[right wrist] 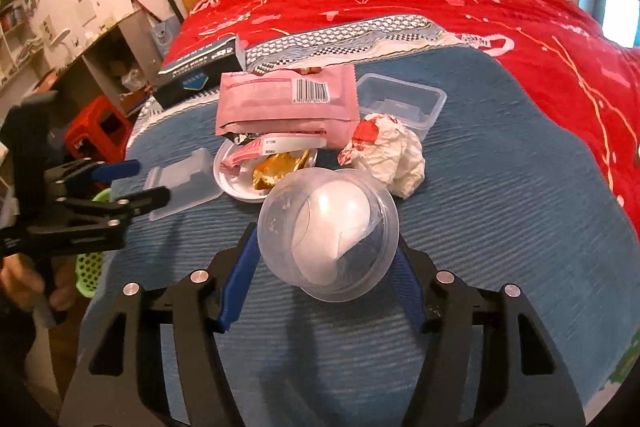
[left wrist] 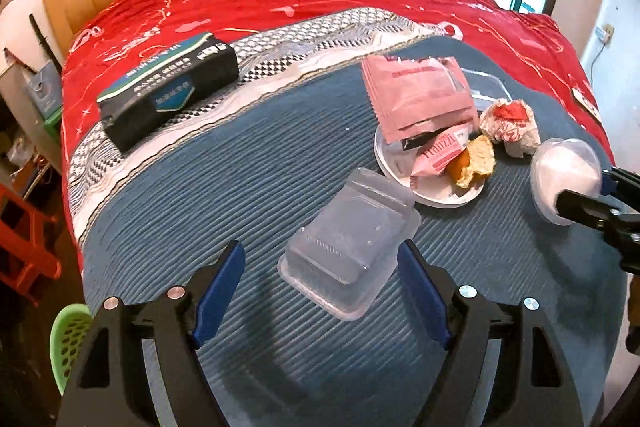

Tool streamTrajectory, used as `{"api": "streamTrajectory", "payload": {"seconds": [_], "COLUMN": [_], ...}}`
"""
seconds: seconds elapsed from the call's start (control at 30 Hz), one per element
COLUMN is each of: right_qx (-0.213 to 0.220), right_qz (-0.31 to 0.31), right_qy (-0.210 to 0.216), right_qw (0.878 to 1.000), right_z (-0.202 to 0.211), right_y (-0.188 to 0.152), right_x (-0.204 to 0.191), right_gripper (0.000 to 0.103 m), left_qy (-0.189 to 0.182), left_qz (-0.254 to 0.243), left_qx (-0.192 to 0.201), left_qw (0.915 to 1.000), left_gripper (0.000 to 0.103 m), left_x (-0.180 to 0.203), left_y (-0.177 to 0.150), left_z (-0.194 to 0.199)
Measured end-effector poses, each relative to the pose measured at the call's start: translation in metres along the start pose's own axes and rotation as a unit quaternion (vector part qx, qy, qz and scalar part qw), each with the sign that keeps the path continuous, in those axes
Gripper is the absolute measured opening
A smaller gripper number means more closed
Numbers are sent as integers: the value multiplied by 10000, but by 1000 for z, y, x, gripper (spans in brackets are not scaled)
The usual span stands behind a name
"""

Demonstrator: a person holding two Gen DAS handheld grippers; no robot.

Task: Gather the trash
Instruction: 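Grasp the clear round cup with the right tool while the left tool grasps the clear rectangular tray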

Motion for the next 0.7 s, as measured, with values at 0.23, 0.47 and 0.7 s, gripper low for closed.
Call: {"api": "streamTrajectory", "payload": {"seconds": [0.23,0.47,0.7], "right_qx": [-24,-4,93], "right_qz": [-142,-65,86], "right_qy": [191,218,350], "right_qw": [9997,9997,9993], "right_z": [8,15,25], "right_y": [-7,-9,-6], "right_x": [-2,-11,-29], "right_gripper": [62,62,62], "left_qy": [-257,-252,-191], "left_qz": [9,-59,242], "left_qx": [-27,56,342], "left_qw": [9997,9997,9989], "left_gripper": [66,54,53], "left_x": [-2,2,-13], "left_y": [1,-5,-17], "left_z": [-10,-7,28]}}
Point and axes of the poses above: each gripper's, at about its wrist camera, not at the fingertips, and z roughly against the way its jaws point, x to its right, y to its top, the point moved 3 cm from there along -z, roughly the way its jaws point, and after that the axes turned 9 degrees about z, right-handed, at the moved point
